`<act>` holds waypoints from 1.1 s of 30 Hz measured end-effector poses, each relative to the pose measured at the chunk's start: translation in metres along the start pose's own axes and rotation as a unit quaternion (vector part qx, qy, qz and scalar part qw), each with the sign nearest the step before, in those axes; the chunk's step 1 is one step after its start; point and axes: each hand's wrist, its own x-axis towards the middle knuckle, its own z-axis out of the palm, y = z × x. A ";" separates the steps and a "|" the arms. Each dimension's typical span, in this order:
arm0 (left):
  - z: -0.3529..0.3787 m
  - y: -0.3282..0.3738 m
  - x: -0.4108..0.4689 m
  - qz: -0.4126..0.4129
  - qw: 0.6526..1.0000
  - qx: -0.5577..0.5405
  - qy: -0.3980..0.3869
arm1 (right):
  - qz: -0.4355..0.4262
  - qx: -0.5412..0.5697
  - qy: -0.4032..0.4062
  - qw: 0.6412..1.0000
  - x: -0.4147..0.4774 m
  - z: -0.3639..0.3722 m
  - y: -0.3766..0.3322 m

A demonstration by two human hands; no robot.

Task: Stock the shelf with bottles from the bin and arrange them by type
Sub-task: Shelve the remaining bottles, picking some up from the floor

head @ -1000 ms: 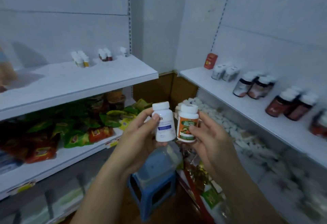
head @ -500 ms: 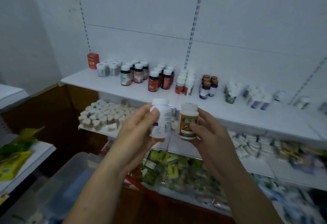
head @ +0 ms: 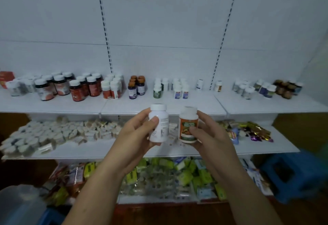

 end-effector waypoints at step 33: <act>0.185 -0.129 0.345 -0.125 0.975 -0.069 -0.171 | 0.014 0.026 0.200 0.979 0.249 -0.236 0.024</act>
